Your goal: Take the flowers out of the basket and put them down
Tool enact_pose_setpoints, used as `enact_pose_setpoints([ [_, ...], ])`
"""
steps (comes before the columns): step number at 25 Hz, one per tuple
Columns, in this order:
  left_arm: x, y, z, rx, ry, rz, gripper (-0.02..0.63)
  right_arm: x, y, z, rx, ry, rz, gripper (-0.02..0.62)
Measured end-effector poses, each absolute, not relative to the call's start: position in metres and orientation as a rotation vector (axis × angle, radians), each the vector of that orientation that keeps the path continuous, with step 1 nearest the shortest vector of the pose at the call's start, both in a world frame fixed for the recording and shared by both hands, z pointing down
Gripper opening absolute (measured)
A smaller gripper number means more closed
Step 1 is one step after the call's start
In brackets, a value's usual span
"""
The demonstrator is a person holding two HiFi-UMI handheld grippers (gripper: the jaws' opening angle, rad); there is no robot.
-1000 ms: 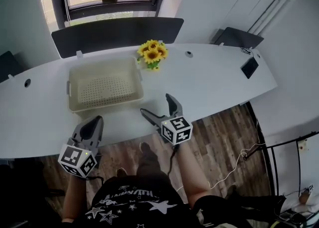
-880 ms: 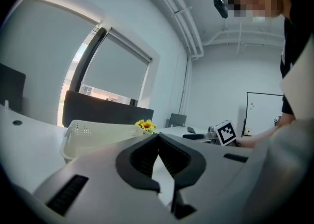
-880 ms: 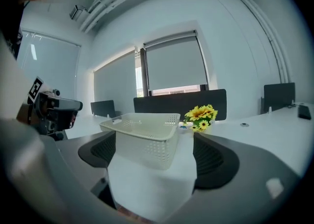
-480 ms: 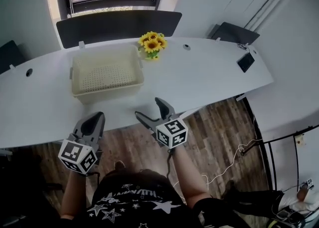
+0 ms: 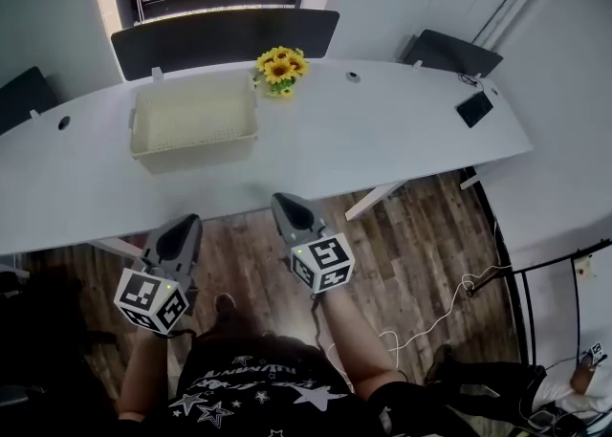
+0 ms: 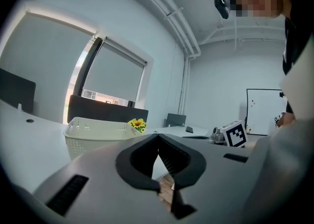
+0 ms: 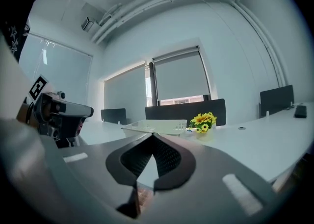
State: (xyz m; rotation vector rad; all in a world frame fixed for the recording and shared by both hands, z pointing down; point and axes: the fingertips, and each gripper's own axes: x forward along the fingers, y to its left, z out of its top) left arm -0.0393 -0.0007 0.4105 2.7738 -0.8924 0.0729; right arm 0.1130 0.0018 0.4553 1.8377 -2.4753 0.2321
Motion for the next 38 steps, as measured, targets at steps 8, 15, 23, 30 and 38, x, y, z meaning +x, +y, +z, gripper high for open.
enact_pose_setpoints([
  [8,-0.044,0.076,0.408,2.748,-1.002,0.046,0.009,0.115,0.070,0.446,1.755,-2.492,0.141,0.002],
  [15,-0.057,0.121,0.421,2.729,-1.051,0.048,0.009,0.093,0.112,0.455,1.676,-2.519,0.106,0.002],
  [23,-0.063,0.156,0.415,2.757,-1.048,0.058,0.009,0.094,0.145,0.452,1.720,-2.511,0.148,0.002],
  [30,-0.089,0.171,0.405,2.776,-1.008,0.018,0.009,0.073,0.168,0.444,1.756,-2.464,0.110,0.002],
  [38,-0.137,0.200,0.410,2.772,-0.949,0.037,0.009,0.013,0.200,0.449,1.748,-2.436,0.135,0.002],
])
